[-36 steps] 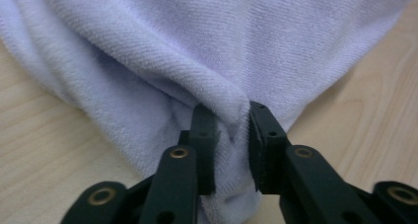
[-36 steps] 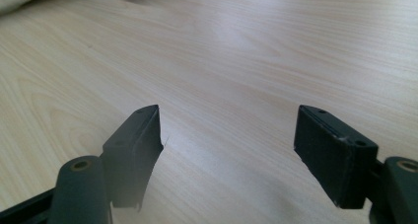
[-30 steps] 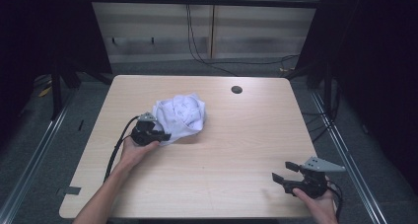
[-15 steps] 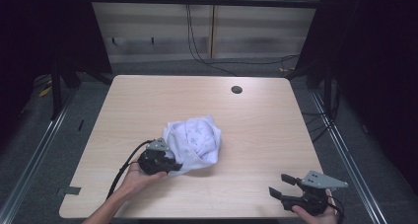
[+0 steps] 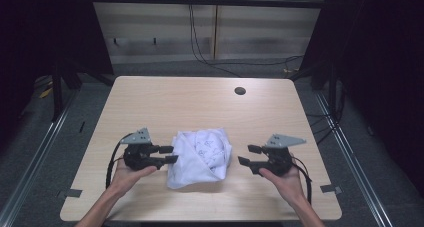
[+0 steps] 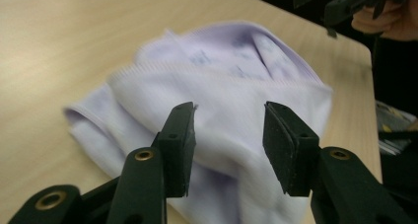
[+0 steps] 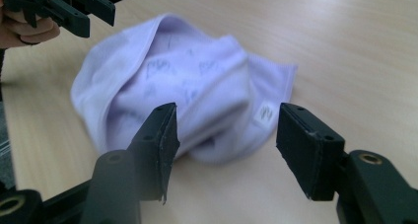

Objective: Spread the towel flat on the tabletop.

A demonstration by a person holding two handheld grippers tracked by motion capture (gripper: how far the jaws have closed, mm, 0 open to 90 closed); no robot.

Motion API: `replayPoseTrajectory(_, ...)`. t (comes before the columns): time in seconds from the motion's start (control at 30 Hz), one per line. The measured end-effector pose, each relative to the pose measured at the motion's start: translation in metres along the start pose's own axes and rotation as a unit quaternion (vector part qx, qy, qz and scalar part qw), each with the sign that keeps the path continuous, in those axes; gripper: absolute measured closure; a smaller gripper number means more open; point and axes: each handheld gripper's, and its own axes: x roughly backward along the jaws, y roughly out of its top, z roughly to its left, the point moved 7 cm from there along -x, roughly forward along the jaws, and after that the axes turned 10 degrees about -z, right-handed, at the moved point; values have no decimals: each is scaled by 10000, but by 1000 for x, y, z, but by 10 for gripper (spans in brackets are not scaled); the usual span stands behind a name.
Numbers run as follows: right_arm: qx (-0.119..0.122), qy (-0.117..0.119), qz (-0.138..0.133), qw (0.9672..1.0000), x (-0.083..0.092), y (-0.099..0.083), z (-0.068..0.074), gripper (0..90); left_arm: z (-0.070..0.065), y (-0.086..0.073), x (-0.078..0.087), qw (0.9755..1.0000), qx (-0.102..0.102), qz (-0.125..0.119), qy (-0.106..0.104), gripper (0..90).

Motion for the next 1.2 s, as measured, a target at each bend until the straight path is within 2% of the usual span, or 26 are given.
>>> replayPoseTrajectory(0.03, 28, 40, 19, 10000, -9, 6, -2, 404, 7, 2, -3, 9999, 126, -14, 11, 538)
replayPoseTrajectory(0.1, 109, 87, 104, 9998, -31, 13, -7, 388, 18, -1, -11, 9997, 155, 72, 152, 505)
replayPoseTrajectory(0.13, 27, 141, 138, 9998, -49, 16, -10, 369, 25, -7, -18, 9992, 260, 173, 233, 461)
replayPoseTrajectory(0.17, 27, 141, 138, 9998, -49, 16, -10, 369, 29, -11, -21, 9987, 251, 252, 371, 461)
replayPoseTrajectory(0.2, 196, 74, 179, 9996, -61, 15, -9, 350, 31, -20, -27, 9982, 302, 365, 354, 412)
replayPoseTrajectory(0.23, 196, 74, 179, 9996, -61, 15, -9, 350, 31, -20, -27, 9982, 302, 365, 354, 414)
replayPoseTrajectory(0.27, 307, 51, 222, 9993, -66, 12, -9, 344, 28, -22, -29, 9984, 316, 399, 243, 414)
replayPoseTrajectory(0.3, 276, 68, 262, 9993, -72, 8, -9, 340, 25, -24, -31, 9982, 266, 478, 230, 423)
replayPoseTrajectory(0.33, 223, 35, 416, 9989, -81, -2, -13, 335, 22, -26, -34, 9981, 221, 544, 209, 468)
replayPoseTrajectory(0.37, 223, 35, 416, 9989, -81, -2, -13, 335, 20, -28, -36, 9980, 206, 584, 125, 468)
replayPoseTrajectory(0.4, 140, 54, 453, 9989, -85, -6, -15, 337, 17, -30, -38, 9979, 178, 618, 89, 525)
replayPoseTrajectory(0.43, -45, 167, 455, 9988, -89, -11, -16, 344, 15, -32, -40, 9976, 131, 672, 52, 577)
replayPoseTrajectory(0.47, -180, 258, 530, 9981, -93, -16, -16, 375, 14, -32, -40, 9978, 134, 647, 43, 649)
replayPoseTrajectory(0.5, -168, 376, 651, 9970, -95, -20, -14, 478, 13, -31, -40, 9979, 138, 636, 41, 720)
replayPoseTrajectory(0.57, -202, 583, 628, 9961, -94, -20, -10, 641, 12, -28, -36, 9985, 190, 522, 5, 786)
replayPoseTrajectory(0.6, -303, 765, 609, 9947, -92, -18, -6, 739, 12, -25, -33, 9987, 216, 458, -41, 808)
replayPoseTrajectory(0.63, -274, 800, 604, 9946, -89, -15, -4, 804, 12, -22, -29, 9989, 219, 404, -54, 817)
replayPoseTrajectory(0.7, -375, 835, 501, 9945, -80, -7, -4, 837, 11, -16, -22, 9993, 257, 235, -114, 825)
replayPoseTrajectory(0.73, -318, 706, 436, 9960, -75, -2, -7, 843, 10, -11, -18, 9995, 288, 99, -104, 826)
replayPoseTrajectory(0.8, -362, 551, 227, 9976, -63, 10, -16, 847, 13, -2, -9, 9994, 308, -130, -27, 828)
replayPoseTrajectory(0.83, -347, 364, 139, 9986, -56, 16, -22, 850, 14, 2, -5, 9993, 323, -208, 3, 829)
replayPoseTrajectory(0.93, -418, 35, -101, 9991, -36, 31, -38, 852, 22, 20, 11, 9971, 400, -613, 199, 833)
replayPoseTrajectory(0.97, -434, -102, -212, 9988, -26, 39, -45, 854, 23, 25, 14, 9966, 392, -689, 236, 834)
replayPoseTrajectory(1.07, -413, -380, -426, 9975, -14, 56, -56, 861, 26, 41, 17, 9946, 417, -902, 303, 836)
replayPoseTrajectory(1.2, -412, -664, -701, 9945, -8, 89, -70, 862, 31, 73, 13, 9941, 155, -969, 456, 837)
